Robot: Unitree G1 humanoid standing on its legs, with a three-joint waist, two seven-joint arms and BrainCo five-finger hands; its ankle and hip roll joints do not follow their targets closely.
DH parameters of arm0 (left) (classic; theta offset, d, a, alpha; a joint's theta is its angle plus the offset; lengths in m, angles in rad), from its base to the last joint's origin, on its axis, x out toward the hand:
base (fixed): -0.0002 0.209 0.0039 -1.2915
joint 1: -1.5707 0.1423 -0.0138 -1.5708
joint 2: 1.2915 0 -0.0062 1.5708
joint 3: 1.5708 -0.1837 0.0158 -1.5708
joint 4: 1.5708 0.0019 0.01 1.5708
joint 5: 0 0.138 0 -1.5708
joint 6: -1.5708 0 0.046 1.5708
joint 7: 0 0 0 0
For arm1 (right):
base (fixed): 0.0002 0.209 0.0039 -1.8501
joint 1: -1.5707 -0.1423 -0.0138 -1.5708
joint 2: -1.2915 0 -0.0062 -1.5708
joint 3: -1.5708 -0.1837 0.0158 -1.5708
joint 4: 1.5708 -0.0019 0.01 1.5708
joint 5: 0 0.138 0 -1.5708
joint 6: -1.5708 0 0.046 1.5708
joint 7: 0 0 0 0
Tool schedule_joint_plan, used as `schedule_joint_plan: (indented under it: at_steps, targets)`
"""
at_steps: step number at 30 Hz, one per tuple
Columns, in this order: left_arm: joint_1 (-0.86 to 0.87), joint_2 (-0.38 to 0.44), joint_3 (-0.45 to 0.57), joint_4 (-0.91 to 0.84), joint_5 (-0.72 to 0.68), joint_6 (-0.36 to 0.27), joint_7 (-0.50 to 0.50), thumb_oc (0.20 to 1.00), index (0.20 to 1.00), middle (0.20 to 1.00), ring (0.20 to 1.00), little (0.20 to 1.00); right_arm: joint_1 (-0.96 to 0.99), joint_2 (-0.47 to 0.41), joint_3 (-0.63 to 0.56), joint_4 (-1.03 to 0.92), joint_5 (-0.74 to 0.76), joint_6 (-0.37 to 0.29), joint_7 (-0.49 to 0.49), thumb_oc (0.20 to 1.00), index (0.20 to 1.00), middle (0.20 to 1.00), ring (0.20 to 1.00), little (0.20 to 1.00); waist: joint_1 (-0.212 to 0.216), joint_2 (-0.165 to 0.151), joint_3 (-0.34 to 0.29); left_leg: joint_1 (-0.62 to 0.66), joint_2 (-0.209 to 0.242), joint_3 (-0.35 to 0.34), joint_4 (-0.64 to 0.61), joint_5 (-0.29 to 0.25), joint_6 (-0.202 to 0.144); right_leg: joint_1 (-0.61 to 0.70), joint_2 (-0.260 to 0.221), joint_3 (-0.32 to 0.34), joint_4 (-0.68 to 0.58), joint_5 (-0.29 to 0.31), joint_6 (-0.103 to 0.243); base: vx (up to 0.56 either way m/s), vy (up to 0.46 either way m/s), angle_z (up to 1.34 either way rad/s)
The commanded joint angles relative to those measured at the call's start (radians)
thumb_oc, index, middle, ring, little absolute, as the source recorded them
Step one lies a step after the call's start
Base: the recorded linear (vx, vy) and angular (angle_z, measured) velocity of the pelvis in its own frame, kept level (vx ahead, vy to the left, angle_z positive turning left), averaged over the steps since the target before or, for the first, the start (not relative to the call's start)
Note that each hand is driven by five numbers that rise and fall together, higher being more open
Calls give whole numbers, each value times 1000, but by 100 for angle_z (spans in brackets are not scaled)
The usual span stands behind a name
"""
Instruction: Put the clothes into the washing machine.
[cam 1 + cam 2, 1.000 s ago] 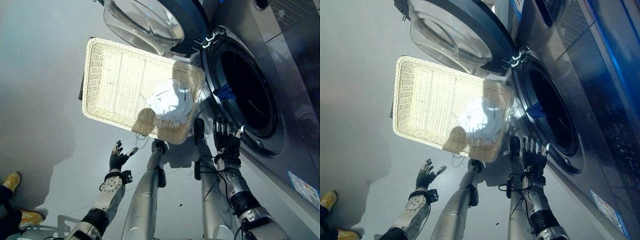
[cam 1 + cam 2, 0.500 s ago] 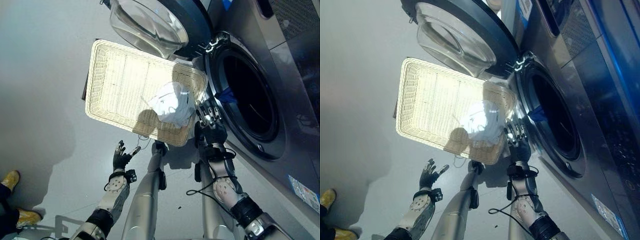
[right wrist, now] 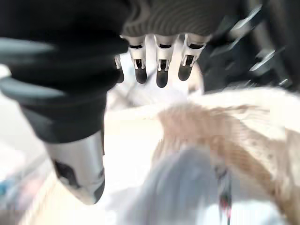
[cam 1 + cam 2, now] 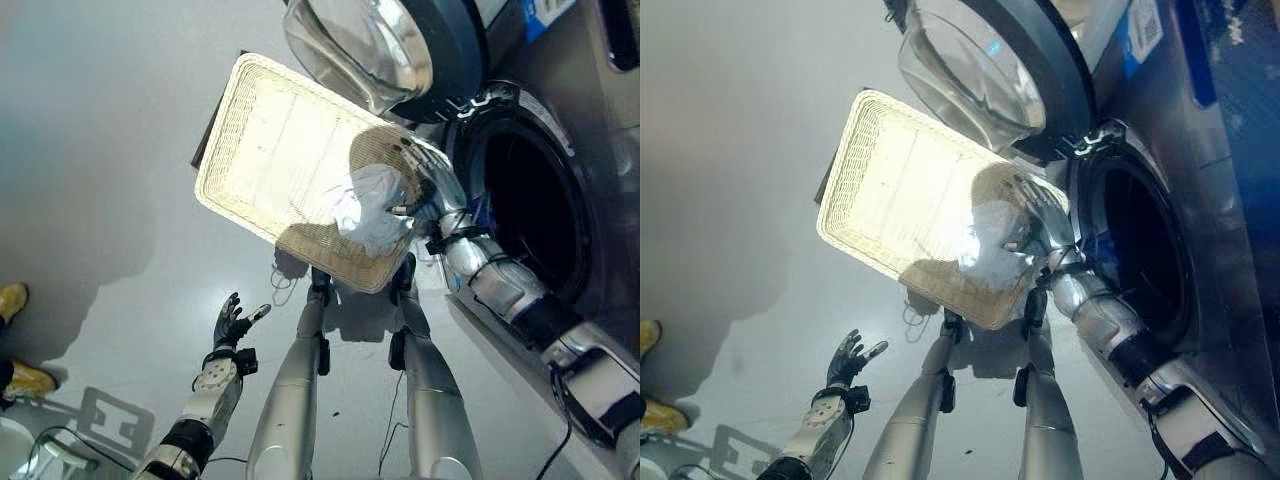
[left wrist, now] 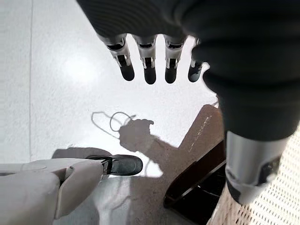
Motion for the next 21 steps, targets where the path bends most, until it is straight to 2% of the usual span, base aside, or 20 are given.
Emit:
schedule_joint_plan:
  at_steps: [1,3,5,6,9,13,15,20,21]
  targets:
    - [-20,58,-22,23,25,12,-7,1000,1000,1000,1000,1000,-54,10,69,60,-38,68,96,1000,1000,1000,1000,1000,44,-5,-18,-34,-64,58,41,-38,1,-32,25,-18,129,-96,53,10,-97,30]
    - [-34,60,-39,22,29,16,-6,1000,1000,1000,1000,1000,-100,24,113,126,-30,122,145,1000,1000,1000,1000,1000,59,-4,-18,-41,-65,50,40,-37,2,-35,23,-33,129,-98,52,7,-99,28]
    - [-39,61,-46,22,27,17,-7,1000,1000,1000,1000,1000,-113,32,123,159,-30,127,158,1000,1000,1000,1000,1000,64,-3,-18,-44,-65,48,39,-36,2,-36,22,-37,129,-99,51,8,-65,14]
    - [-51,58,-63,21,30,17,-5,1000,1000,1000,1000,1000,-146,55,143,242,-61,143,200,1000,1000,1000,1000,1000,77,3,-18,-53,-66,42,38,-34,2,-42,19,-50,130,-100,50,17,-66,11]
    - [-57,59,-78,12,34,18,-3,1000,1000,1000,1000,1000,-169,72,150,313,-23,169,244,1000,1000,1000,1000,1000,92,10,-18,-67,-69,33,45,-33,2,-50,14,-62,135,-101,49,15,-57,18]
    - [-61,63,-89,-4,49,24,3,1000,1000,1000,1000,1000,-200,102,155,419,-49,234,390,1000,1000,1000,1000,1000,115,18,-18,-84,-70,16,42,-29,1,-65,13,-77,142,-102,48,16,-68,21]
    - [-65,64,-97,-15,61,31,8,1000,1000,1000,1000,1000,-216,124,161,502,-78,272,507,1000,1000,1000,1000,1000,129,24,-18,-93,-71,7,41,-26,1,-73,11,-88,144,-102,46,25,-76,7]
    - [-68,73,-104,-42,69,44,5,1000,1000,1000,1000,1000,-231,146,162,618,-151,300,602,1000,1000,1000,1000,1000,147,34,-18,-106,-73,-5,41,-21,1,-83,7,-100,144,-99,43,14,-61,10]
    - [-67,73,-108,-56,74,48,5,1000,1000,1000,1000,1000,-233,156,153,655,-184,325,660,1000,1000,1000,1000,1000,154,39,-18,-110,-75,-10,40,-19,1,-85,6,-105,142,-97,42,13,-54,12]
